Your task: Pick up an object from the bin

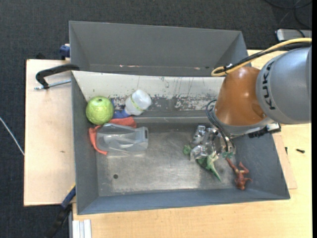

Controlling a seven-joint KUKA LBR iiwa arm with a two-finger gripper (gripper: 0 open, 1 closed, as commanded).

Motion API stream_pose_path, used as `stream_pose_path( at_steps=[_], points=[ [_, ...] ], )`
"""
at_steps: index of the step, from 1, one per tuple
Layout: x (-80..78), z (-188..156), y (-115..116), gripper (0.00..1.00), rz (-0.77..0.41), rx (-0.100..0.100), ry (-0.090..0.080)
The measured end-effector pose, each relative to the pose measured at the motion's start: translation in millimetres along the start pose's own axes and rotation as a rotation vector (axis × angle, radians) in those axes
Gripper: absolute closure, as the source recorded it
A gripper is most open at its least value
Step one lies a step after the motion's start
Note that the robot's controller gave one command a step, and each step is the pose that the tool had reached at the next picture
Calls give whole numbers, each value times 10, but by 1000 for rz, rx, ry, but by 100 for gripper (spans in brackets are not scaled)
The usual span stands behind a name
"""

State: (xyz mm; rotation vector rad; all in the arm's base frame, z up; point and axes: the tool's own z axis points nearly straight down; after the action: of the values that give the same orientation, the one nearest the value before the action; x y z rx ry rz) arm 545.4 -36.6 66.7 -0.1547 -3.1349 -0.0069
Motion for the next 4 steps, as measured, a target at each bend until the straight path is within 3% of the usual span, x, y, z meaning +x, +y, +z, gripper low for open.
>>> stream_pose_path(
  at_steps=[4],
  points=[
    [13, -252, -1, 100, 15, 2, -8]
  ],
)
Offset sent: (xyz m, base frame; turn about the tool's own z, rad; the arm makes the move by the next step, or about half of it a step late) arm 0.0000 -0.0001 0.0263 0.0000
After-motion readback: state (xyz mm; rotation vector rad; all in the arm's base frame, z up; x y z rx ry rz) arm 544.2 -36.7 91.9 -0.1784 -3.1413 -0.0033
